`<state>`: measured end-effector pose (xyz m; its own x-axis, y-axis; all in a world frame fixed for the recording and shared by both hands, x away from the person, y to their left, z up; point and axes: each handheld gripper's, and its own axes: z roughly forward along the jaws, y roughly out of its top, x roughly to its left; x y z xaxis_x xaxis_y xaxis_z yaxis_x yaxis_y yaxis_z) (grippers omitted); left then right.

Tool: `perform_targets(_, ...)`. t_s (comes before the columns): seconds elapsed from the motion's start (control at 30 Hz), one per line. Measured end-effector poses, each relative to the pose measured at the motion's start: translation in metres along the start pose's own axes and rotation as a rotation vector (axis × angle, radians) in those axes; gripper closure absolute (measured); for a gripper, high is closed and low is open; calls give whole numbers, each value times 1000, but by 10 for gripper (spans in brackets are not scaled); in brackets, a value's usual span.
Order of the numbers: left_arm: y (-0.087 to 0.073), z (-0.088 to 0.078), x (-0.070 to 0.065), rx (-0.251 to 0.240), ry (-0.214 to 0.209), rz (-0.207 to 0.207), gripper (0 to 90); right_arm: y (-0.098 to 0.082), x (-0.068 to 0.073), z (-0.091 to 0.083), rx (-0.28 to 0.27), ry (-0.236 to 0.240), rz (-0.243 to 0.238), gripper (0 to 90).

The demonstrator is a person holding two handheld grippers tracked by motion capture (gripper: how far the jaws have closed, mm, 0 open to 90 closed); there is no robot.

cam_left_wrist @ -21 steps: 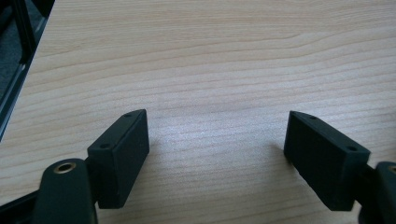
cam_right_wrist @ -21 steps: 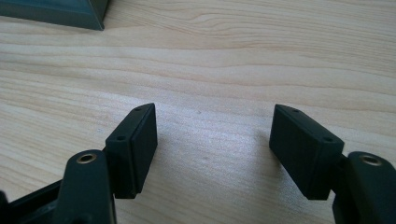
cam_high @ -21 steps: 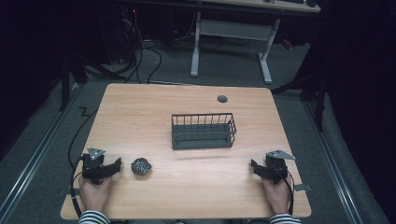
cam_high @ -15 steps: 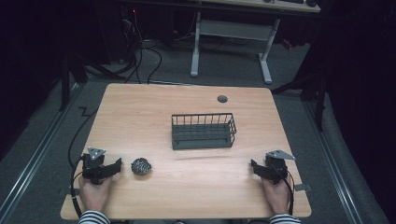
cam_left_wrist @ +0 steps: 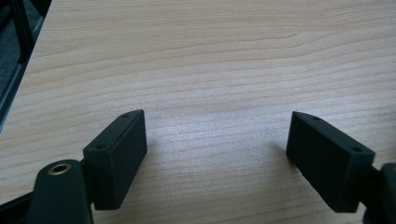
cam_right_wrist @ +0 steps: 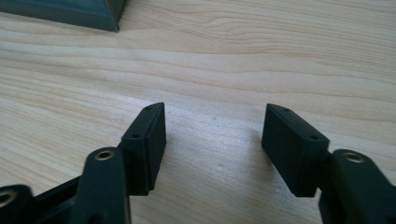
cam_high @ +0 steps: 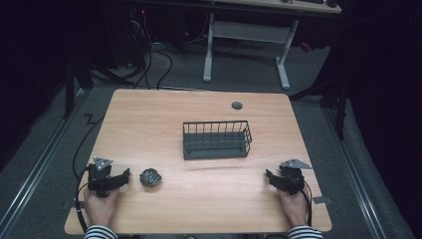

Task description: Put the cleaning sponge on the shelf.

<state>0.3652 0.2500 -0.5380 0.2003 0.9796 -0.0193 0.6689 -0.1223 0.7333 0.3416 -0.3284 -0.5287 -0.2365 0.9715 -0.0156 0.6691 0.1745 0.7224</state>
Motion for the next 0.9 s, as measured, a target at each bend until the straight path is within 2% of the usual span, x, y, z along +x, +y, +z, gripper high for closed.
perform_targets(0.07, 0, 0, 0, -1, -1, 0, 207, 3, 1, 0, 14, 16, 18, 450)
perform_targets(0.2, 0, 0, 0, -1, -2, -1, 207, 12, 5, -3, -8, 54, 37, 463)
perform_targets(0.23, 0, 0, 1, -1, -6, -5, 207, 23, 9, -6, -31, 82, 31, 465)
perform_targets(0.47, 0, -1, 2, -8, -15, -20, 206, 62, 25, -18, -116, 155, 17, 480)
perform_targets(0.7, 0, 0, 1, 0, -8, -4, 197, 94, 36, -20, -153, 158, -16, 480)
perform_targets(0.9, 0, 0, 0, 0, -5, -2, 196, 115, 39, -12, -156, 156, -7, 492)
